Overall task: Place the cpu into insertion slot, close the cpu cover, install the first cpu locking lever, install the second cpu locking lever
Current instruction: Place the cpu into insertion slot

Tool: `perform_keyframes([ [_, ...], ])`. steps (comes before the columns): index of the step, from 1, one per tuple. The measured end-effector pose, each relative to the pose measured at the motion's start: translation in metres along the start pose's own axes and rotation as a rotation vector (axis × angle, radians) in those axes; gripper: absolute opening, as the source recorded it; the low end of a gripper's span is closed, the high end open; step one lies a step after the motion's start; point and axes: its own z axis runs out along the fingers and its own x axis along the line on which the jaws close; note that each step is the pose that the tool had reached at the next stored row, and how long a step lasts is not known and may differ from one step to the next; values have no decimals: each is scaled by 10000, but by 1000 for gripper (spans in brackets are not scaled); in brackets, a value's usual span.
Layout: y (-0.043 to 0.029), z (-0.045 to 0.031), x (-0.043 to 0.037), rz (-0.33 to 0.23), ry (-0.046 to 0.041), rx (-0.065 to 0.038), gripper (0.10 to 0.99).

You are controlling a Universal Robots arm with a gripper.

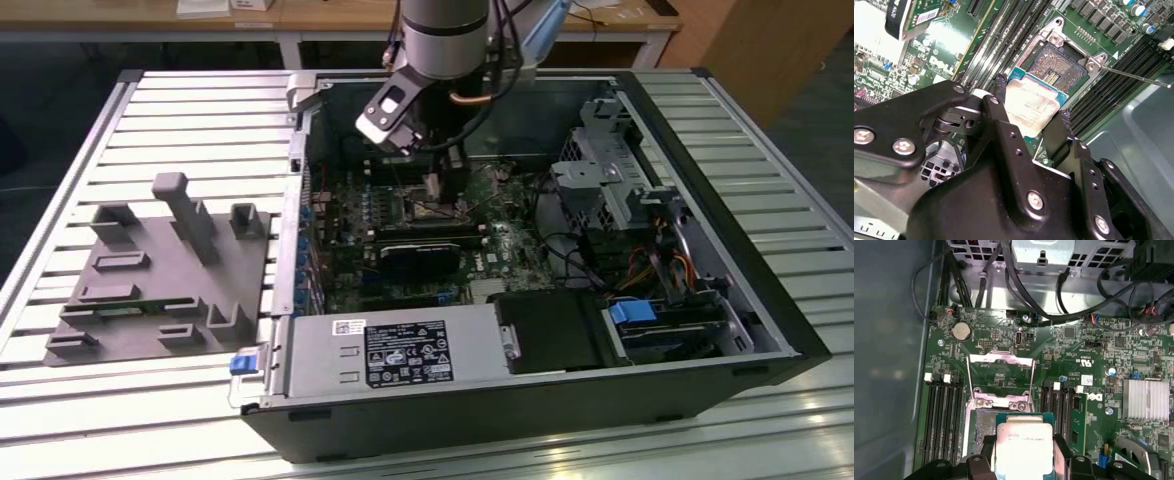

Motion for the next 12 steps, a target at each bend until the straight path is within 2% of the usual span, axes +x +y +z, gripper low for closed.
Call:
perform_keyframes([
  [12, -26, 73, 47, 42, 6, -1, 541],
])
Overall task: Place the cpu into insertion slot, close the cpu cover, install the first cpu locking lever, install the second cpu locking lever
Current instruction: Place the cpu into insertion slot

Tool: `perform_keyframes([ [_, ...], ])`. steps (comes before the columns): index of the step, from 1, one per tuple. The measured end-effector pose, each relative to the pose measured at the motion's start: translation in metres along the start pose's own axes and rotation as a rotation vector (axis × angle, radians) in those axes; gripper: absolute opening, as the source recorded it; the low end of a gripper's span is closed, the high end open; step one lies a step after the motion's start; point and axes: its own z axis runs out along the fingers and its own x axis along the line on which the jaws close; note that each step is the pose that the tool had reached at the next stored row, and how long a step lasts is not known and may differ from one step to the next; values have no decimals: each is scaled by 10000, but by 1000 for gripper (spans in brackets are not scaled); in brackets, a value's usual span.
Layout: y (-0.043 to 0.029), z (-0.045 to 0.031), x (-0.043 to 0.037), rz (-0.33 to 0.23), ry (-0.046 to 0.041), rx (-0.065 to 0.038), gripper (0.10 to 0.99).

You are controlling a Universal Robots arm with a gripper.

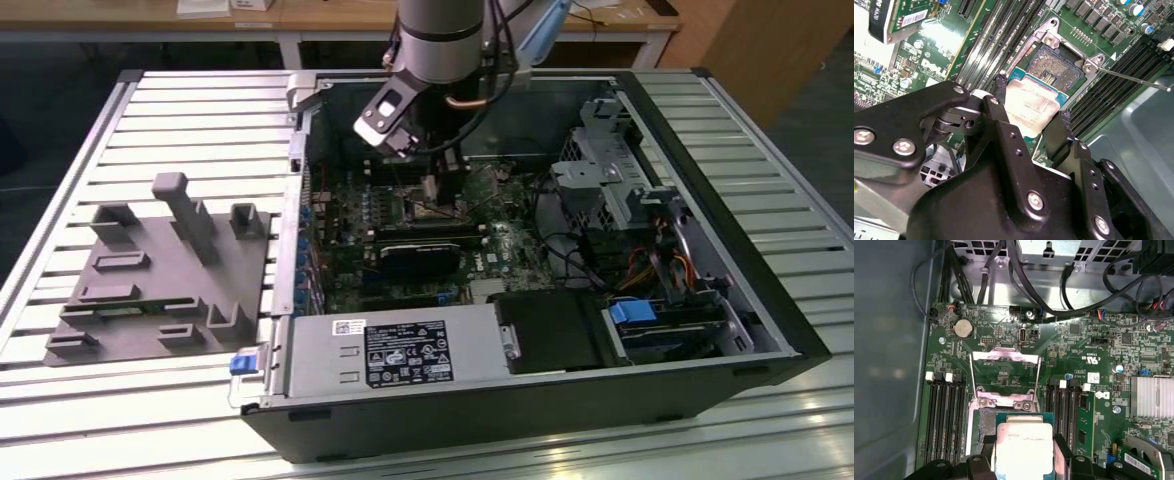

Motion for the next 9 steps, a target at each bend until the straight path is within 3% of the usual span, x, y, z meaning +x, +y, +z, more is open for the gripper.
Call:
perform_keyframes([
  [9, -20, 66, 23, 0, 1, 0, 541],
])
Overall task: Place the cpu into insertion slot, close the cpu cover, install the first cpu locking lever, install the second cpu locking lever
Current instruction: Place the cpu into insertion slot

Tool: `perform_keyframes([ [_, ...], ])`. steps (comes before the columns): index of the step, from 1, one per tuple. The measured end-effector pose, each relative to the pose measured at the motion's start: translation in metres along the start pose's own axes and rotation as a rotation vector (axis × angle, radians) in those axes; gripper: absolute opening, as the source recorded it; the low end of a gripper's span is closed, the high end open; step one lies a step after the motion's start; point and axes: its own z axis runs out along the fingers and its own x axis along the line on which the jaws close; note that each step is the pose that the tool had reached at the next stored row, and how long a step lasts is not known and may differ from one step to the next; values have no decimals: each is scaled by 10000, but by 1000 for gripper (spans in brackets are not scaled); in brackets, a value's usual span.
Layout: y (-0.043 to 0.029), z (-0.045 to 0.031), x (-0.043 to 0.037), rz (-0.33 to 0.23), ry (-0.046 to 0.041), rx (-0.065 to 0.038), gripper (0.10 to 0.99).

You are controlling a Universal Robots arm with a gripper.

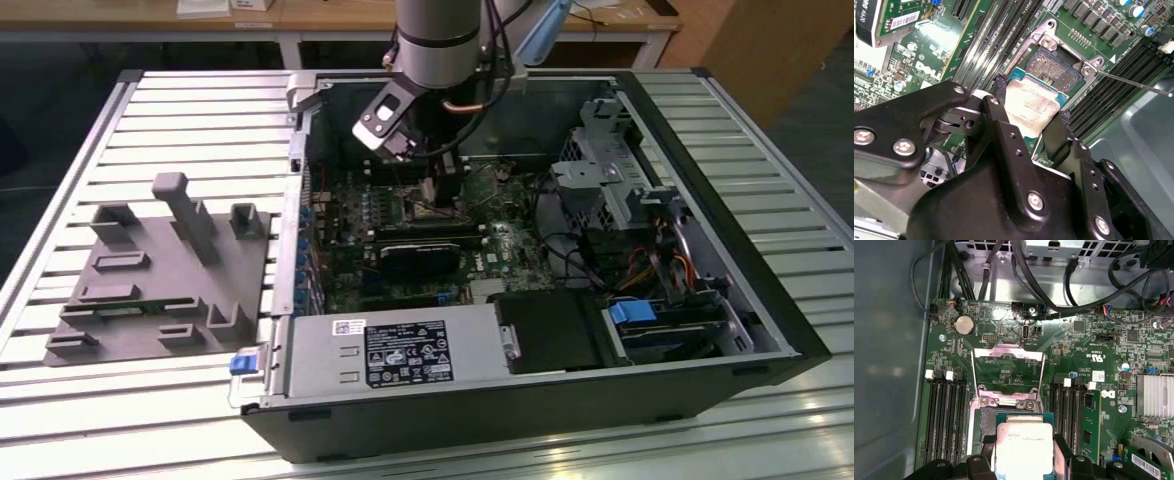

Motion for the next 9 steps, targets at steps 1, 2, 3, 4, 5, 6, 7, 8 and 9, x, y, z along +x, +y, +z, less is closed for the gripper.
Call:
perform_keyframes([
  [1, -1, 7, 2, 0, 0, 0, 541],
  [2, -1, 12, 4, 0, -1, 0, 541],
  [3, -2, 16, 7, 1, -2, 1, 541],
  [4, -3, 20, 9, 1, -3, 2, 541],
  [5, -4, 25, 13, 1, -1, 1, 541],
  [6, -6, 30, 17, 0, 0, 0, 541],
  [7, -8, 35, 21, 0, 0, 0, 541],
  [8, -12, 41, 25, 1, 1, 0, 541],
  [9, -16, 45, 29, 0, 1, -1, 541],
])
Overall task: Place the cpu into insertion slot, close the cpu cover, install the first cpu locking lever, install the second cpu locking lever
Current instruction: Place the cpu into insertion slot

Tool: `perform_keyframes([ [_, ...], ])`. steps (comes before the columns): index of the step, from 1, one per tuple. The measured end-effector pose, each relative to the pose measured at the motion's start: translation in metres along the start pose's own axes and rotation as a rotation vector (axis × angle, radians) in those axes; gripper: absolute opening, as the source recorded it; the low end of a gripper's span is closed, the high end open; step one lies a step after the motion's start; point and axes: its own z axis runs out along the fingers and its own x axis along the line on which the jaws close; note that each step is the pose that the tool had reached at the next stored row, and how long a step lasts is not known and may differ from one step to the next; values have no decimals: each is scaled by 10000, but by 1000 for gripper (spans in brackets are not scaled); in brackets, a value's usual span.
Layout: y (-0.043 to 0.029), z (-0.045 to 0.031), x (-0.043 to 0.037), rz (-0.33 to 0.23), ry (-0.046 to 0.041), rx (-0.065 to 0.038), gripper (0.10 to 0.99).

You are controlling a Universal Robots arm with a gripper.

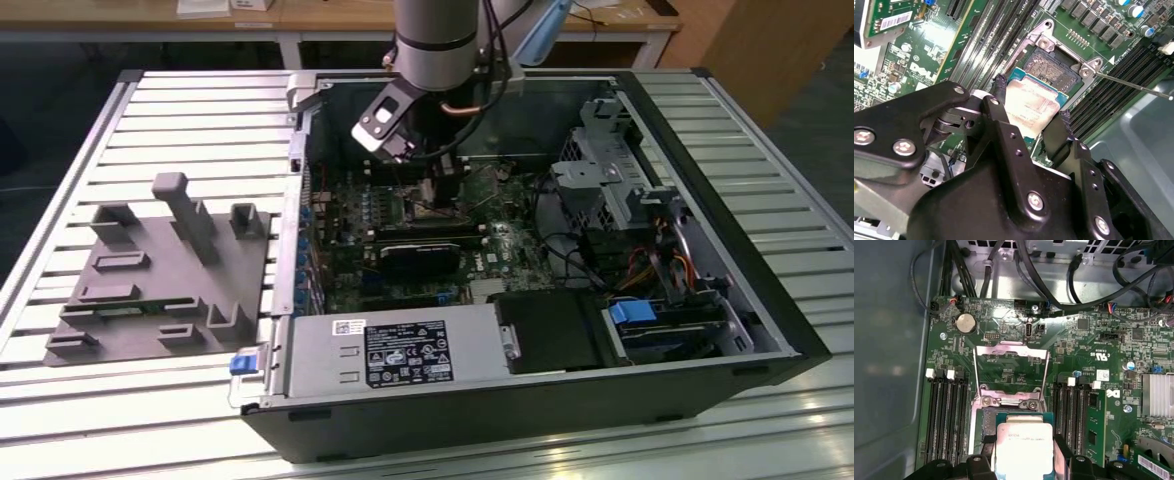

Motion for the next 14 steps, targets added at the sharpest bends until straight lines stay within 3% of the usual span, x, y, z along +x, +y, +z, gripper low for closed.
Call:
perform_keyframes([
  [14, -30, 60, 74, 0, 0, 0, 541],
])
